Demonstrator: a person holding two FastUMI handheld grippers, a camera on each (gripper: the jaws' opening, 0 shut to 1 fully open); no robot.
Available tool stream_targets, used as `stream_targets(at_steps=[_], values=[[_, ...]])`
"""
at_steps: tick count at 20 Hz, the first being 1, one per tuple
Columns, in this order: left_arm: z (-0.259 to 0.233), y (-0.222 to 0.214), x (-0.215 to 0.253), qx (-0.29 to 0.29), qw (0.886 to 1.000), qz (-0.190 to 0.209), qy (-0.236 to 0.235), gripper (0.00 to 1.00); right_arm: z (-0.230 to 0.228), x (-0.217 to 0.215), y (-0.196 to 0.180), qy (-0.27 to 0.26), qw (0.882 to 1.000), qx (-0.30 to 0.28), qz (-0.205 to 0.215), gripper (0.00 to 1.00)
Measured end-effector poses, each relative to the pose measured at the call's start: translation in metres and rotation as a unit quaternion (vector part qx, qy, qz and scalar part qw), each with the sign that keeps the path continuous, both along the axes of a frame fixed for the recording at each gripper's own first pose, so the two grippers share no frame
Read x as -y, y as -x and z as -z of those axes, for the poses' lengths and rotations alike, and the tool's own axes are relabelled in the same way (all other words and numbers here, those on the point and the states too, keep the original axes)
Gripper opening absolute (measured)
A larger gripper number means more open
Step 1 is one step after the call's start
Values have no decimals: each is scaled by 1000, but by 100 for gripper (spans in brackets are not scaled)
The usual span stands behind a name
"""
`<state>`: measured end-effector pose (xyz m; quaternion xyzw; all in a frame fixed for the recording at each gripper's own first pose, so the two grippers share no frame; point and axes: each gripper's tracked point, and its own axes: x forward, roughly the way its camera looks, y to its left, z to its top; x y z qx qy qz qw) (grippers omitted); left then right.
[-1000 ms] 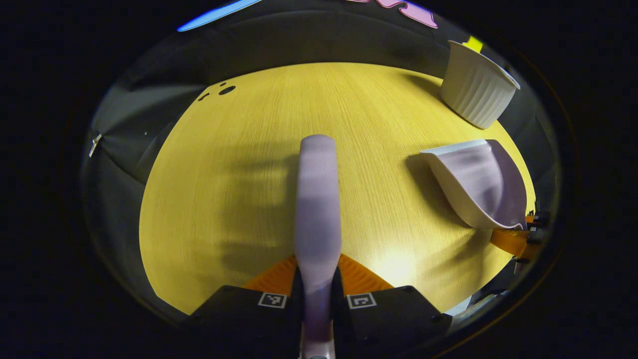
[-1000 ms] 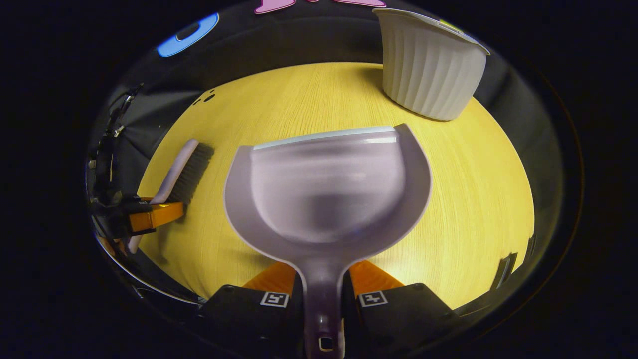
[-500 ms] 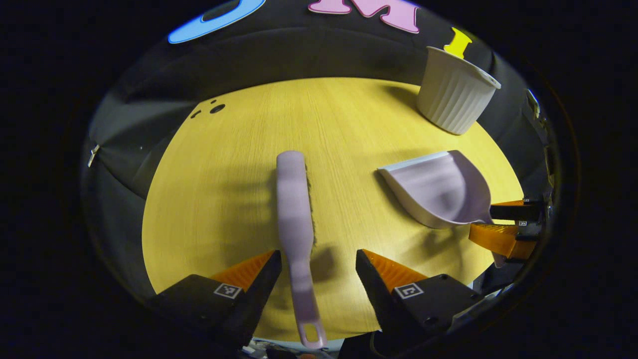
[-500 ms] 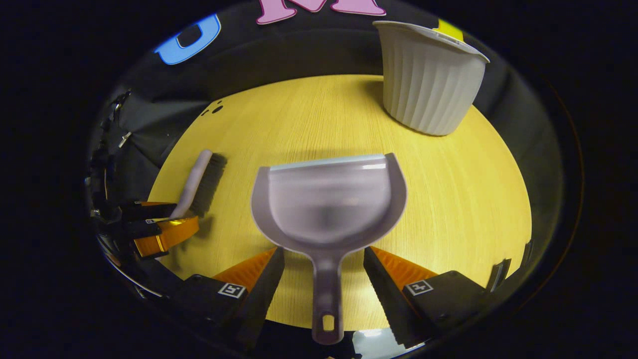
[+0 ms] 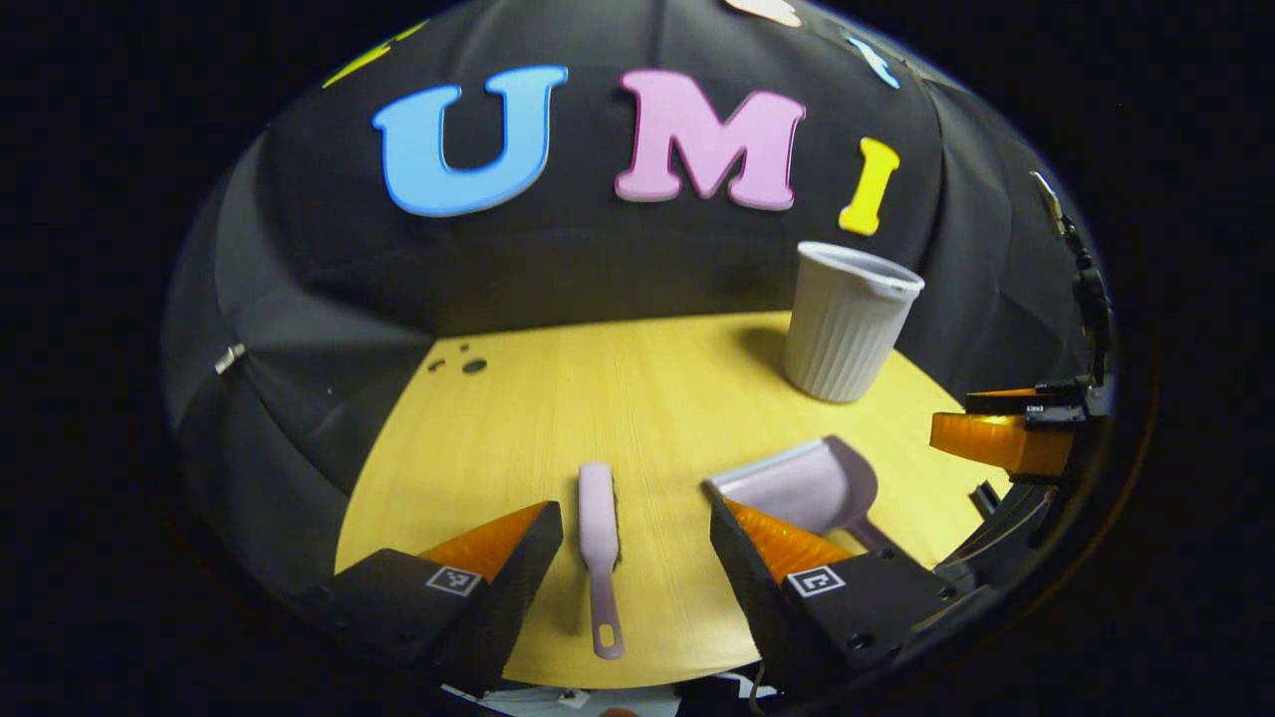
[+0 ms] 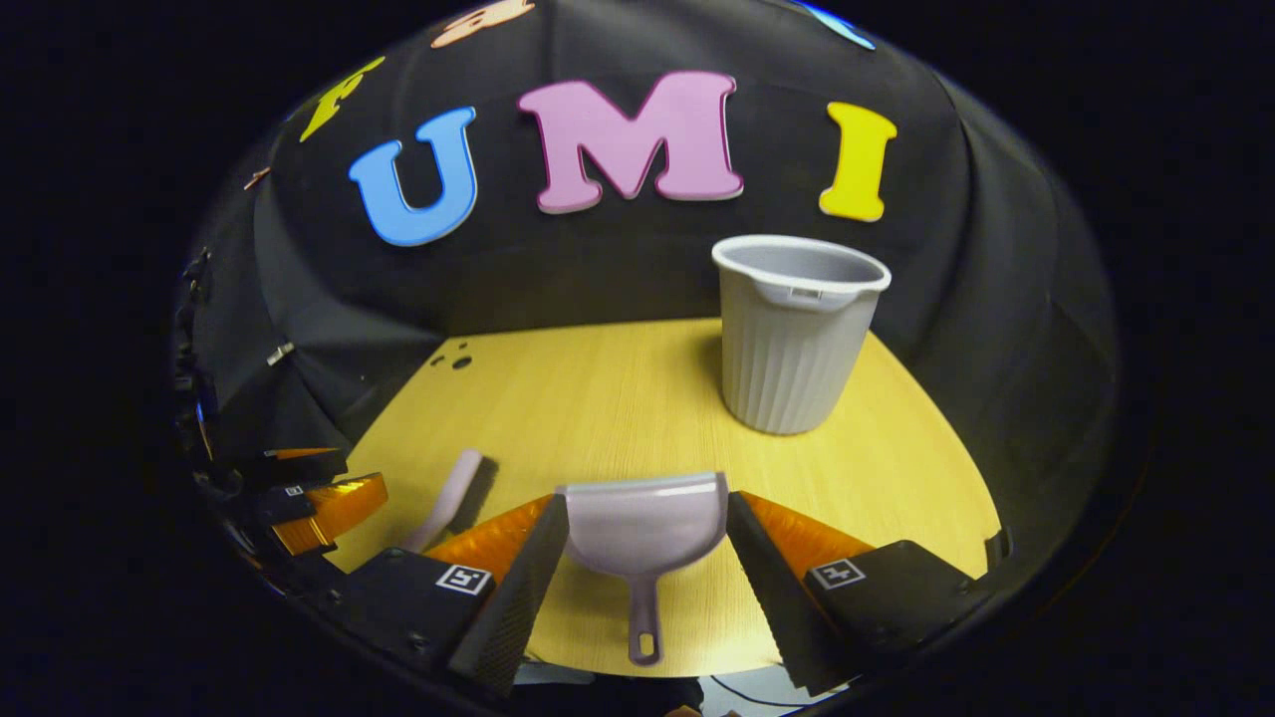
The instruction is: Pick up the small broom and dustpan from the desktop, sweep the trash into the dustpan with the broom, and then empty the trash into the garbage bin.
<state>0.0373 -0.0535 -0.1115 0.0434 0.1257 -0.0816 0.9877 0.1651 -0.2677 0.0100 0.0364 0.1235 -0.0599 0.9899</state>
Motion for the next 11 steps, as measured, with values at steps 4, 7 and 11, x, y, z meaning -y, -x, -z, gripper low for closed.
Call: stream_targets(at_steps=[4,7,11], values=[[-61,28,11,93,996,6,7,95,-76,3,24,23,992,122,18,99],[-93,51,20,139,990,16,4,95,-98,8,41,46,985,160,35,99],[-117,69,20,199,980,21,15,95,-113,10,71,44,977,199,57,99]])
